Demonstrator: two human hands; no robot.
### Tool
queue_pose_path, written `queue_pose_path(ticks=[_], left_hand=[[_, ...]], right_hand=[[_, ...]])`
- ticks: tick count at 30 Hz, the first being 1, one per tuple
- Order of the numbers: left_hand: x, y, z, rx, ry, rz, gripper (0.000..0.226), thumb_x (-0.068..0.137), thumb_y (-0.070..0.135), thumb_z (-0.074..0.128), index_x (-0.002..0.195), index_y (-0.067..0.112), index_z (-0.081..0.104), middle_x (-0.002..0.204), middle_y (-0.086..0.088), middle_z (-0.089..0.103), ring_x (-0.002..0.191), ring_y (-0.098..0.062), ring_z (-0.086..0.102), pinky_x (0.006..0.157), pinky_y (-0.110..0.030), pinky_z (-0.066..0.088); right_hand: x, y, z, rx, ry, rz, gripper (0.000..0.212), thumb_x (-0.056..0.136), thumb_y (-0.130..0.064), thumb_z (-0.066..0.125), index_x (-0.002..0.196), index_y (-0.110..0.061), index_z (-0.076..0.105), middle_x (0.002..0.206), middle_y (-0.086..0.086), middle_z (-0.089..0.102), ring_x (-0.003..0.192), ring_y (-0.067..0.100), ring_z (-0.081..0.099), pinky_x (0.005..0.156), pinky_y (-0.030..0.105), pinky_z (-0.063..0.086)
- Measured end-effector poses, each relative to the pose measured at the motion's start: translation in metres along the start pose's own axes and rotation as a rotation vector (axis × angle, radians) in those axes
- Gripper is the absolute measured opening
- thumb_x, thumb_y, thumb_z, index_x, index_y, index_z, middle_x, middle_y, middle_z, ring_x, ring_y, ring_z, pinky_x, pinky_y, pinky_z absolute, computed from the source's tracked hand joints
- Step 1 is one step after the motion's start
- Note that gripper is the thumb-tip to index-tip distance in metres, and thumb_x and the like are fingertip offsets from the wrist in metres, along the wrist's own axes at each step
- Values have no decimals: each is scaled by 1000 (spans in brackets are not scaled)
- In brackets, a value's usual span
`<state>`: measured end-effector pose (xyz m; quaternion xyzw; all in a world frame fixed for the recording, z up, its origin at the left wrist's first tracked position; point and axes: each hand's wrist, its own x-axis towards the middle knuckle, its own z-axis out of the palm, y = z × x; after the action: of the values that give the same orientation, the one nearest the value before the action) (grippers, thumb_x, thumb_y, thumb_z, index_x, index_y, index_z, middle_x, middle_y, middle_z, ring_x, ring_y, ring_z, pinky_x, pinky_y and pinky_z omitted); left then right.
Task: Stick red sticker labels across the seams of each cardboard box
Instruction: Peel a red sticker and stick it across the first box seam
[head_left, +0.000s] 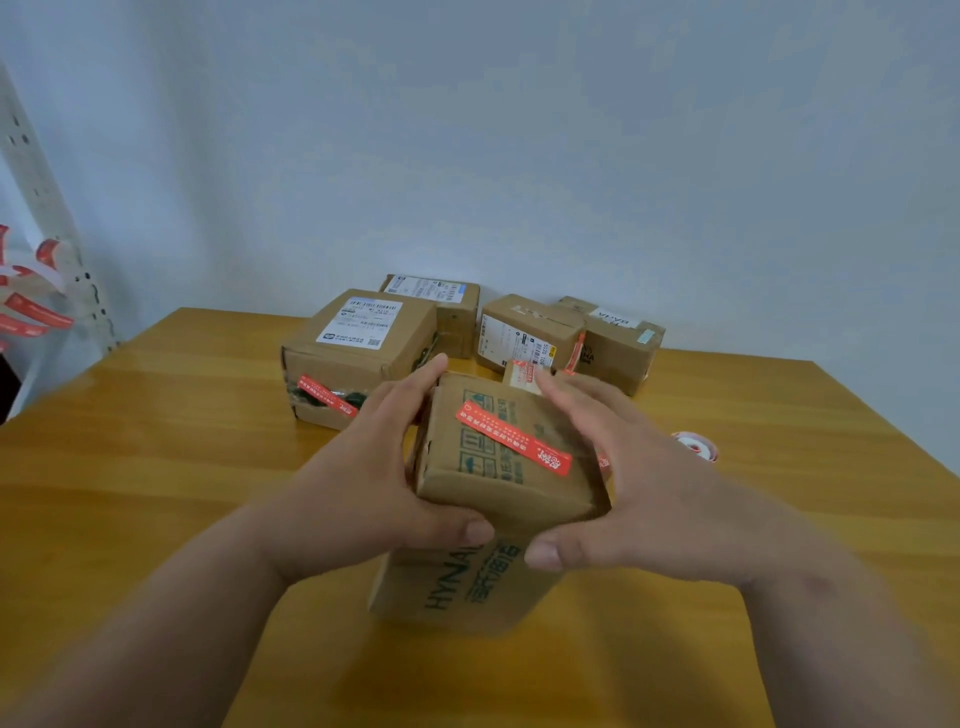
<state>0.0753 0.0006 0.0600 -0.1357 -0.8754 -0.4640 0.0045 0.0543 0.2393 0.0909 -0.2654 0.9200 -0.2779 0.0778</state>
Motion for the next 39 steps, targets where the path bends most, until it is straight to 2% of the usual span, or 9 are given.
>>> queue_pose_path(ticks=[2,5,8,13,19,24,31,35,39], left_hand=[[-2,4,0,71,30,3,140,38,68,83,151,47,4,138,33,28,127,11,34,104,-28,44],[-3,13,4,149,87,-7,143,38,67,85,152,45,1,132,34,26,125,6,36,106,-27,40],[-1,20,11,253,177,-6,142,42,61,87,152,43,-2,120,35,19,121,6,29,99,-18,29],[0,28,21,390,228,39,140,45,66,81,151,41,-8,120,32,16,130,-2,22,103,-21,28],[-2,34,27,471,240,74,138,51,69,78,151,38,-13,132,20,15,131,-5,15,101,-17,19],[-2,35,31,507,255,95,136,53,73,75,151,37,-12,134,19,15,132,-6,16,97,-17,20],[-1,36,32,529,248,99,136,52,75,72,152,35,-11,133,18,15,130,-5,14,98,-15,18],[-2,36,32,535,229,100,138,52,72,75,149,38,-16,135,21,11,132,-5,13,103,-18,19],[-2,35,31,520,211,120,138,51,72,76,150,38,-15,136,23,10,131,-2,12,102,-16,18]], right_hand=[[-5,-3,-5,30,127,7,102,59,-77,66,147,-53,20,144,-42,16,132,-17,22,96,8,26],[-5,-6,-6,39,460,-48,47,75,-57,63,120,-46,57,115,-34,54,113,-19,40,81,14,35],[3,-18,2,-127,592,-180,15,85,-39,63,97,-34,71,88,-21,65,96,-3,53,94,28,38],[8,-35,9,-418,546,-199,21,85,-33,54,82,-30,74,72,-16,61,80,11,62,108,43,36],[10,-48,3,-611,454,-136,35,86,-35,40,73,-31,72,71,-13,64,82,14,64,112,45,32],[10,-54,1,-712,411,-86,22,84,-30,53,67,-28,66,66,-12,59,78,15,62,113,43,29],[12,-50,7,-626,524,-102,21,80,-26,51,60,-25,58,59,-10,56,63,16,59,99,41,46],[10,-40,-4,-247,434,-21,13,92,-32,57,89,-30,69,89,-14,65,84,6,58,80,19,42],[13,-22,-6,-25,430,-41,14,87,-25,68,96,-33,73,93,-19,60,86,-1,58,73,6,40]])
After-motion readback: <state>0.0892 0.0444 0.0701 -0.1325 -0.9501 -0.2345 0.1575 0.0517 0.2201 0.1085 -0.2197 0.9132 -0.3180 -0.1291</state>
